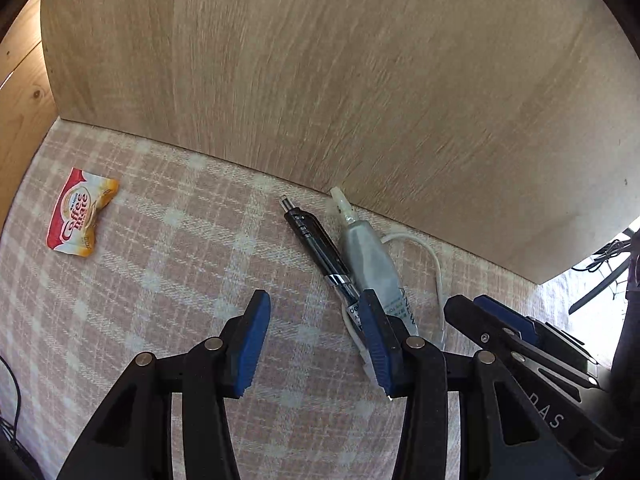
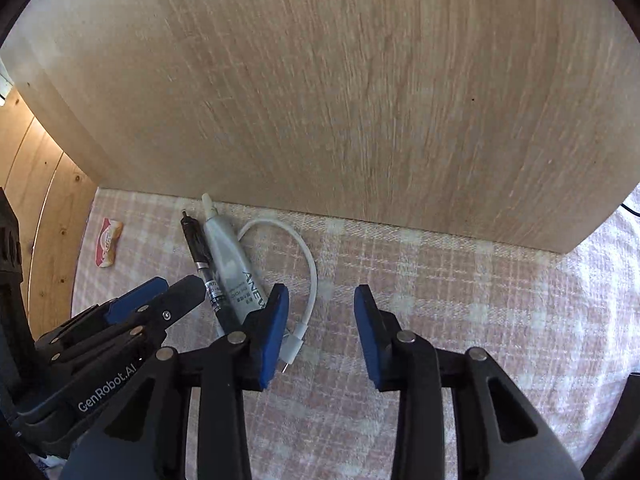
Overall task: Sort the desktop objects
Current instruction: 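Close the left gripper on the black pen while the right closes on the white cable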
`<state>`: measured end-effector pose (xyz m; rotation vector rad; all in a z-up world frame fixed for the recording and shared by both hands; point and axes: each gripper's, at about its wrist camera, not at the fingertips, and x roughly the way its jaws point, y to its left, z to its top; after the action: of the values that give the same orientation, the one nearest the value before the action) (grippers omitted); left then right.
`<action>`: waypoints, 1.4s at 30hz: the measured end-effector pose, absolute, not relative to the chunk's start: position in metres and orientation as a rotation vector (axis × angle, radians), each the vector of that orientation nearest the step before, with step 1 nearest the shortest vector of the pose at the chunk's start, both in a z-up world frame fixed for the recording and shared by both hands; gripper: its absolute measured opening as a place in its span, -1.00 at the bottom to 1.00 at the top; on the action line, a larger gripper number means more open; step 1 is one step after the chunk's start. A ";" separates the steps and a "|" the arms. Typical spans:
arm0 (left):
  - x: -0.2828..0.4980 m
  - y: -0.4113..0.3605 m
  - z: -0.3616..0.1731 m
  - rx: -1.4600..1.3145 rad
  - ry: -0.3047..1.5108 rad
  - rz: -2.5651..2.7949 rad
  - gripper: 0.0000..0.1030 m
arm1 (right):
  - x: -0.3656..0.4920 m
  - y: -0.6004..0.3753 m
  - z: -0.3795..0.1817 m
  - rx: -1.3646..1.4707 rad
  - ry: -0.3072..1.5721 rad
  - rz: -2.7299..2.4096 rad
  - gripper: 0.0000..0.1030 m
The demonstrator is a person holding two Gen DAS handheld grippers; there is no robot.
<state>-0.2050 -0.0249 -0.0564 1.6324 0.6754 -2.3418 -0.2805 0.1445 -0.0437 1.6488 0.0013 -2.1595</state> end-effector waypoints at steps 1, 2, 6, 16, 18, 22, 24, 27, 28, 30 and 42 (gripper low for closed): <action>-0.207 -0.025 -0.058 1.629 0.685 -2.339 -0.17 | -0.283 0.144 -0.045 1.652 -0.003 -2.158 -0.36; -0.208 -0.024 -0.058 1.618 0.674 -2.340 -0.16 | -0.285 0.142 -0.047 1.655 -0.007 -2.159 -0.38; -0.210 -0.021 -0.059 1.601 0.670 -2.360 -0.19 | -0.288 0.136 -0.051 1.641 0.015 -2.171 -0.50; -0.183 0.004 -0.064 1.638 0.764 -2.439 -0.60 | -0.267 0.136 -0.051 1.626 0.082 -2.112 -0.87; -0.175 0.012 -0.064 1.647 0.729 -2.460 -0.63 | -0.260 0.140 -0.050 1.625 0.102 -2.105 -0.87; -0.155 0.031 -0.064 1.660 0.688 -2.479 -0.68 | -0.245 0.155 -0.048 1.626 0.103 -2.092 -0.87; -0.145 0.041 -0.063 1.671 0.669 -2.490 -0.66 | -0.239 0.161 -0.046 1.633 0.107 -2.083 -0.87; -0.126 0.055 -0.064 1.685 0.673 -2.495 -0.67 | -0.226 0.173 -0.041 1.631 0.121 -2.079 -0.87; -0.119 0.062 -0.064 1.695 0.668 -2.501 -0.67 | -0.221 0.178 -0.040 1.639 0.118 -2.070 -0.87; -0.116 0.067 -0.063 1.713 0.677 -2.505 -0.68 | -0.209 0.193 -0.039 1.651 0.106 -2.047 -0.92; -0.090 0.124 -0.065 1.837 0.658 -2.508 -0.70 | -0.119 0.281 -0.043 1.663 0.030 -2.041 -0.95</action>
<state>-0.0901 0.1237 -0.0648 1.8366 0.6582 -2.5081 -0.1192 0.2815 -0.0432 1.6628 0.0305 -2.0415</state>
